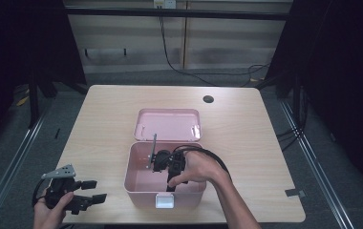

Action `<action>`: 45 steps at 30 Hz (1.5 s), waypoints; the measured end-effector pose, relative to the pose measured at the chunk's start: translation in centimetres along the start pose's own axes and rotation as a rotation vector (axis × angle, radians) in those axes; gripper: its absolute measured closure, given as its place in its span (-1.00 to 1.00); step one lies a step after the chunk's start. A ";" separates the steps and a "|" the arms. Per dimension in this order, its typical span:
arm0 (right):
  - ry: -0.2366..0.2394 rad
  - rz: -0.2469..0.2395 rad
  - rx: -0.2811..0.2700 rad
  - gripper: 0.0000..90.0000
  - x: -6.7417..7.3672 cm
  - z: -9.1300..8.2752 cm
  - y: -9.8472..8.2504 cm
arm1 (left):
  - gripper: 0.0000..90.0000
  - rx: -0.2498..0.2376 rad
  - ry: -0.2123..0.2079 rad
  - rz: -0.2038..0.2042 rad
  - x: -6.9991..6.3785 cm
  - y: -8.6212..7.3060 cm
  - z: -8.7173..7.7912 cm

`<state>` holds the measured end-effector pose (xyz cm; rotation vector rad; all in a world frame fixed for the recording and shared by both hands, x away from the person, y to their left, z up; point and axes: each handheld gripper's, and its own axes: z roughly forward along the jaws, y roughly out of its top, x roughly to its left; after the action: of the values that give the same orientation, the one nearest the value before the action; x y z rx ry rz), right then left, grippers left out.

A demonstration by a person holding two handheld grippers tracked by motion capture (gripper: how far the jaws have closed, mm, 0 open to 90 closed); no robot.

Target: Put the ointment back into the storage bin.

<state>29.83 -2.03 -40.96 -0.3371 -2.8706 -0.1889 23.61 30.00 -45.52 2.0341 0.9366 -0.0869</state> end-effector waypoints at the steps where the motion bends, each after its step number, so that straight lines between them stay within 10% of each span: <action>1: 0.000 0.003 -0.005 0.39 0.0 -0.2 -0.1 | -0.47 0.001 0.000 0.001 0.0 0.0 0.0; 45: -0.131 0.044 -0.102 0.40 0.8 -6.1 -3.4 | -0.47 0.007 0.002 -0.003 0.0 0.0 0.1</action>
<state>29.61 -6.04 -35.24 -0.4479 -2.9854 -0.3178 23.62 29.97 -45.57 2.0392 0.9419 -0.0894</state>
